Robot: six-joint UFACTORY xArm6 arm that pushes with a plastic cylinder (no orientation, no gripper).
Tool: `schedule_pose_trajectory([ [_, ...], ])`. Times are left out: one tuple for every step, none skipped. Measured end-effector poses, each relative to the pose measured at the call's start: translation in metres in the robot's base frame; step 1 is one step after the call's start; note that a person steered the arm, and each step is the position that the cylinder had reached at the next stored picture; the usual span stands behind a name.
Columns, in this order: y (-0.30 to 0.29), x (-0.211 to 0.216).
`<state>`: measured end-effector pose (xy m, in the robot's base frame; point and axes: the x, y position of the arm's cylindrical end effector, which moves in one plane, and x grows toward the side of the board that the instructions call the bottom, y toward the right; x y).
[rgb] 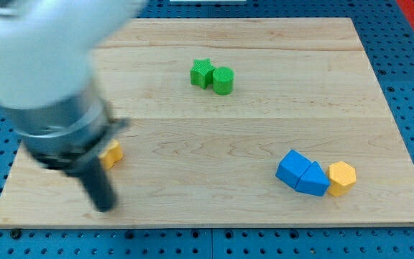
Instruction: Slide the yellow heart to the bottom center
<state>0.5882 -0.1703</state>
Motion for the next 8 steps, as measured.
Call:
schedule_pose_trajectory([
  [-0.082, -0.039],
  [-0.070, -0.080],
  [-0.005, -0.095],
  [0.093, -0.064],
  [0.140, -0.030],
  [0.081, -0.031],
  [0.001, -0.043],
  [-0.053, -0.053],
])
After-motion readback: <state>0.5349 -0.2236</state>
